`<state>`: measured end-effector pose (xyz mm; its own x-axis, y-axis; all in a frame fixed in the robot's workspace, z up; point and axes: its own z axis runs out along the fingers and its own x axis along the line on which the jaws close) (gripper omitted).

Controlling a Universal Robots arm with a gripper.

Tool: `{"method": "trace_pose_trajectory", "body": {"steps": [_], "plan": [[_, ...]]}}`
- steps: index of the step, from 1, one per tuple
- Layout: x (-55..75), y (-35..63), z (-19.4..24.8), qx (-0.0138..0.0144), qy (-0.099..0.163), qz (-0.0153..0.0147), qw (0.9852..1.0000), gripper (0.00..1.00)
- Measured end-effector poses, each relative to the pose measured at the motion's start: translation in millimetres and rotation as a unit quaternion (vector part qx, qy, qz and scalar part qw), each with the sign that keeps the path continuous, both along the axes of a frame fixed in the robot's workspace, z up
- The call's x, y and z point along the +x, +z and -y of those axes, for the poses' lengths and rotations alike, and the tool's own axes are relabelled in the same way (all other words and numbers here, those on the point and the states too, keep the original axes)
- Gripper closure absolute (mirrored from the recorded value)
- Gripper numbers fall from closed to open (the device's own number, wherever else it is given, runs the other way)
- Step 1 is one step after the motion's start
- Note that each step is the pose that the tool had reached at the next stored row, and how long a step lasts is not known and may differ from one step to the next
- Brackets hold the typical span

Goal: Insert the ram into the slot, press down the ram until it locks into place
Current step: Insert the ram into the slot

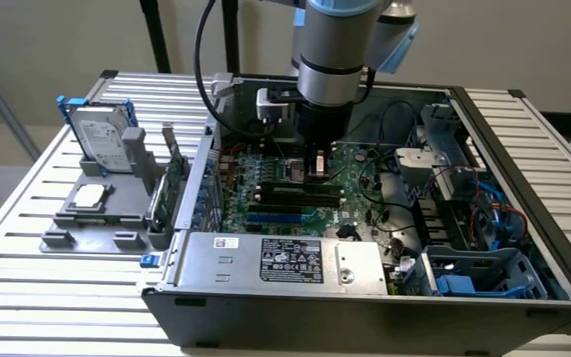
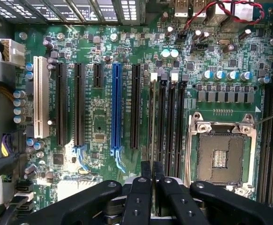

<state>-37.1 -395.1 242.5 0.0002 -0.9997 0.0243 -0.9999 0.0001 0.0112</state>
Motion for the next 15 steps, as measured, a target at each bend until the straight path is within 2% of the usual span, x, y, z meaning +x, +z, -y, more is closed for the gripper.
{"method": "trace_pose_trajectory", "body": {"steps": [4,9,15], "plan": [[0.0,-1.0,-2.6,-0.0003,0.000,0.0001,1.0000,0.87],[-0.1,-2.6,-3.3,-0.0011,0.000,0.0000,1.0000,0.87],[0.0,-4.5,-4.3,-0.0052,-0.002,0.0000,1.0000,0.87]]}}
